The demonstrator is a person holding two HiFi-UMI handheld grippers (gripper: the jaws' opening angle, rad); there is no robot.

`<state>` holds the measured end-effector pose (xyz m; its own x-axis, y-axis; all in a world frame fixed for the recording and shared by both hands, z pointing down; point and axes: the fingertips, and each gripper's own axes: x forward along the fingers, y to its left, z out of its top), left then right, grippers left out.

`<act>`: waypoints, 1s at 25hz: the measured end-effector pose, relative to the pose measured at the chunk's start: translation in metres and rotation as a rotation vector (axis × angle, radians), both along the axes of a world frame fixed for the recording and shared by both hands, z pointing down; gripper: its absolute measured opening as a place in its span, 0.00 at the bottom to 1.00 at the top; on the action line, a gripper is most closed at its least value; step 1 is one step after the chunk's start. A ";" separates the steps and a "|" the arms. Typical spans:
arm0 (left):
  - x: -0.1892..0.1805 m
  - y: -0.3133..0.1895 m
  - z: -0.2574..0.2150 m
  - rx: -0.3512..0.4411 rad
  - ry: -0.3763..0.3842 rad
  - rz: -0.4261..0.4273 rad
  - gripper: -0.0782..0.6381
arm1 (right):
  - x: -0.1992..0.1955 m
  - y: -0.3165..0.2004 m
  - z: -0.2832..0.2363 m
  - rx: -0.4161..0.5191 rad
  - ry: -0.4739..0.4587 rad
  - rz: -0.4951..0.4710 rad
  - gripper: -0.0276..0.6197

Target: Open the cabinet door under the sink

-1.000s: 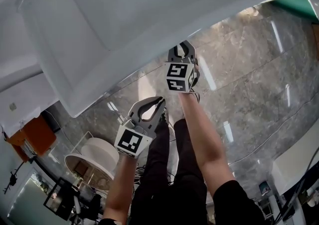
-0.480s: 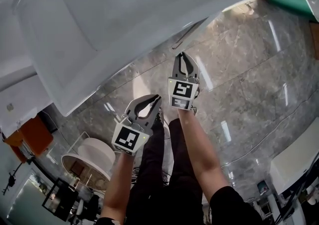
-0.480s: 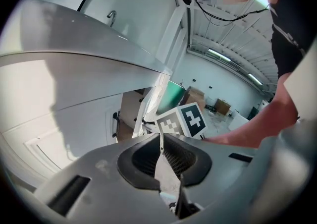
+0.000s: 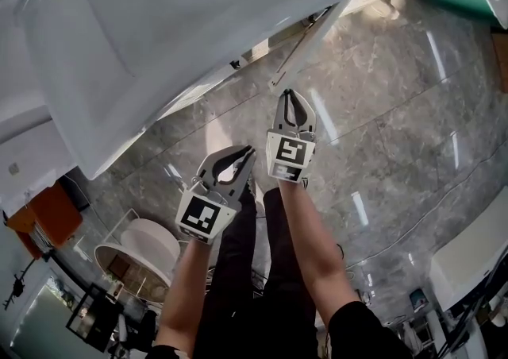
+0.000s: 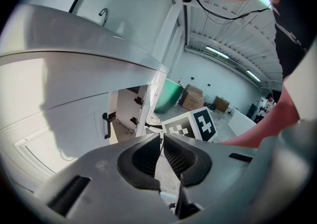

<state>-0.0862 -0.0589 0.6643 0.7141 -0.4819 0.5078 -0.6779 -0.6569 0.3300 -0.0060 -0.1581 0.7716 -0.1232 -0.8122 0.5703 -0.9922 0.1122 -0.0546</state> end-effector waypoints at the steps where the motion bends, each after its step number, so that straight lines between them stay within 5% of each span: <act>1: 0.001 0.001 0.001 0.005 -0.006 0.008 0.15 | 0.003 0.001 0.000 0.001 -0.002 0.014 0.18; 14: 0.021 0.006 0.009 -0.011 -0.009 0.045 0.15 | 0.061 0.031 0.000 -0.011 0.069 0.040 0.18; 21: 0.061 0.005 0.002 0.008 -0.002 0.101 0.15 | 0.071 0.035 -0.001 0.002 0.100 -0.173 0.19; 25: 0.074 0.007 -0.001 0.004 -0.003 0.106 0.15 | 0.098 0.040 -0.001 -0.005 0.084 -0.103 0.17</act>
